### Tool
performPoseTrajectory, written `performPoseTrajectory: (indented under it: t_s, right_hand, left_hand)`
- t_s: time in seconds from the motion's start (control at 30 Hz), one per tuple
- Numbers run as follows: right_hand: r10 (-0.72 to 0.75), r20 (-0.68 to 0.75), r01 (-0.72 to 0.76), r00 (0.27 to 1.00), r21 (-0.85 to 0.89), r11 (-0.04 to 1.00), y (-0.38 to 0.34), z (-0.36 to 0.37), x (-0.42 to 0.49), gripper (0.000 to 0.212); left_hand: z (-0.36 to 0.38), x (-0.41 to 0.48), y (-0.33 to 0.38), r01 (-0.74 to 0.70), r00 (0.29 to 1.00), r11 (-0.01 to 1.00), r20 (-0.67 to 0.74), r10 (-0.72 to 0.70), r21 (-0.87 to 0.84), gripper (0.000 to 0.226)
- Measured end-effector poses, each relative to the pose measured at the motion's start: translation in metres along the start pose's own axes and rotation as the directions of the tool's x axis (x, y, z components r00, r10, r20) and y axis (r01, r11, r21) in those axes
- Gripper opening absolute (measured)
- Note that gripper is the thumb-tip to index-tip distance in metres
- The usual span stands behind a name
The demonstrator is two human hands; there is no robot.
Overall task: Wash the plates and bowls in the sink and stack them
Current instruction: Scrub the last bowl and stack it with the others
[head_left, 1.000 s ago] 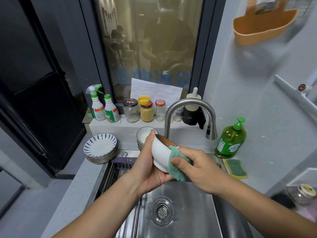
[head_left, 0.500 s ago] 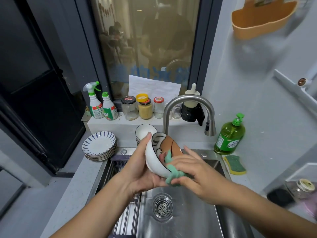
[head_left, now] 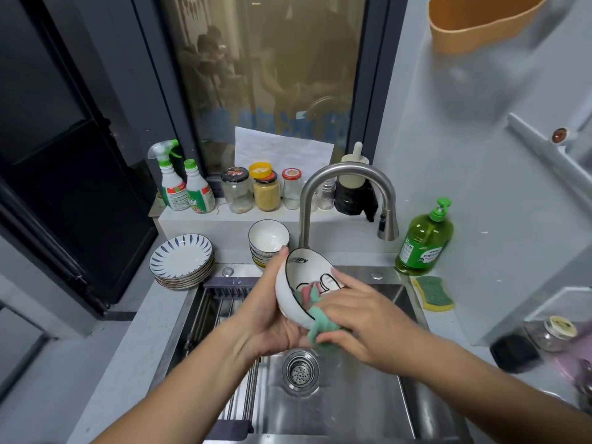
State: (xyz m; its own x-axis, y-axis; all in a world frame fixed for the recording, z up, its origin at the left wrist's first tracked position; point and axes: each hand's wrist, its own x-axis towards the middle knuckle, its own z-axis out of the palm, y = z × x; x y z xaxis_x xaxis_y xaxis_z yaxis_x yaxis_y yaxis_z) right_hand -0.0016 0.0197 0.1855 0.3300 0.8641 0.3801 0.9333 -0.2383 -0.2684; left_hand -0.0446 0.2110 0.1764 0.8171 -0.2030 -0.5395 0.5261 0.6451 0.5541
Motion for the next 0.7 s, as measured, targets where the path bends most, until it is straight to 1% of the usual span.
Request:
performPoseTrajectory:
  t_s: [0.03,0.07,0.1,0.17,0.2,0.23,0.27,0.3,0.33,0.37,0.4,0.43,0.47,0.5,0.53,0.57,0.63,0.67,0.7]
  right_hand:
    - [0.003,0.031,-0.003,1.0,0.004,1.0,0.005,0.0,-0.003,0.035]
    - [0.026,0.053,-0.027,0.998,0.034,0.999,0.009,0.0,-0.005,0.03]
    - [0.066,0.062,-0.071,0.996,0.093,0.993,0.011,0.001,-0.007,0.027]
    - [0.196,0.034,-0.197,0.98,0.289,0.937,0.009,0.001,-0.009,0.024]
    - [0.259,0.024,-0.249,0.966,0.38,0.891,0.007,0.0,-0.009,0.024]
    - [0.295,0.017,-0.272,0.955,0.438,0.857,0.005,-0.001,-0.008,0.023]
    - [0.306,0.004,-0.274,0.952,0.459,0.845,0.002,-0.002,-0.006,0.023]
    - [0.303,-0.007,-0.266,0.953,0.455,0.85,-0.001,-0.002,-0.005,0.026]
    - [0.294,-0.01,-0.26,0.956,0.439,0.86,-0.003,-0.003,-0.002,0.031]
    - [0.278,0.003,-0.254,0.96,0.416,0.873,-0.004,-0.004,-0.001,0.034]
    - [0.254,0.023,-0.243,0.967,0.378,0.893,-0.004,-0.005,0.0,0.036]
    - [0.22,0.043,-0.222,0.974,0.323,0.92,-0.004,-0.006,0.0,0.036]
    - [0.186,0.067,-0.197,0.98,0.261,0.945,-0.002,-0.006,-0.001,0.036]
    - [0.165,0.093,-0.181,0.982,0.211,0.961,0.001,-0.007,-0.002,0.035]
    - [0.156,0.119,-0.175,0.981,0.171,0.97,0.004,-0.008,-0.005,0.034]
    - [0.151,0.139,-0.17,0.979,0.135,0.976,0.007,-0.009,-0.007,0.033]
    - [0.136,0.186,-0.16,0.973,0.118,0.98,0.008,-0.009,-0.011,0.032]
    - [0.127,0.209,-0.16,0.97,0.15,0.976,0.006,-0.009,-0.011,0.03]
    - [0.114,0.219,-0.16,0.969,0.203,0.966,0.003,-0.009,-0.011,0.027]
  left_hand:
    - [-0.005,0.001,0.0,0.049,0.998,0.997,0.03,-0.051,0.055,0.094]
    - [-0.007,0.0,0.0,0.069,0.995,0.993,0.072,-0.076,0.1,0.101]
    - [-0.009,0.001,-0.003,0.048,0.991,0.99,0.121,-0.065,0.133,0.103]
    - [-0.006,-0.001,-0.013,-0.075,0.975,0.988,0.219,0.044,0.136,0.103]
    - [-0.005,0.002,-0.019,-0.152,0.969,0.977,0.216,0.118,0.151,0.106]
    - [-0.005,0.004,-0.024,-0.236,0.962,0.955,0.184,0.203,0.178,0.113]
    - [-0.001,0.004,-0.027,-0.296,0.953,0.931,0.137,0.272,0.212,0.116]
    - [0.0,0.004,-0.029,-0.324,0.946,0.915,0.105,0.307,0.24,0.116]
    - [0.003,0.004,-0.028,-0.321,0.947,0.908,0.087,0.309,0.268,0.112]
    - [0.004,0.002,-0.025,-0.303,0.953,0.91,0.092,0.288,0.283,0.105]
    - [0.006,-0.002,-0.022,-0.281,0.96,0.921,0.099,0.263,0.27,0.093]
    - [0.009,-0.007,-0.018,-0.253,0.966,0.942,0.102,0.236,0.219,0.078]
    - [0.008,-0.009,-0.015,-0.22,0.974,0.963,0.087,0.209,0.153,0.071]
    - [0.003,-0.008,-0.013,-0.188,0.982,0.973,0.045,0.184,0.132,0.073]
    - [-0.002,-0.007,-0.012,-0.146,0.989,0.978,0.03,0.143,0.146,0.082]
    - [-0.007,-0.007,-0.011,-0.084,0.996,0.984,0.045,0.078,0.156,0.094]
    - [-0.019,-0.006,-0.01,0.017,0.99,0.988,0.138,-0.038,0.151,0.117]
    - [-0.023,-0.006,-0.011,0.035,0.98,0.986,0.187,-0.065,0.162,0.121]
    - [-0.024,-0.009,-0.012,0.029,0.969,0.984,0.238,-0.071,0.175,0.119]
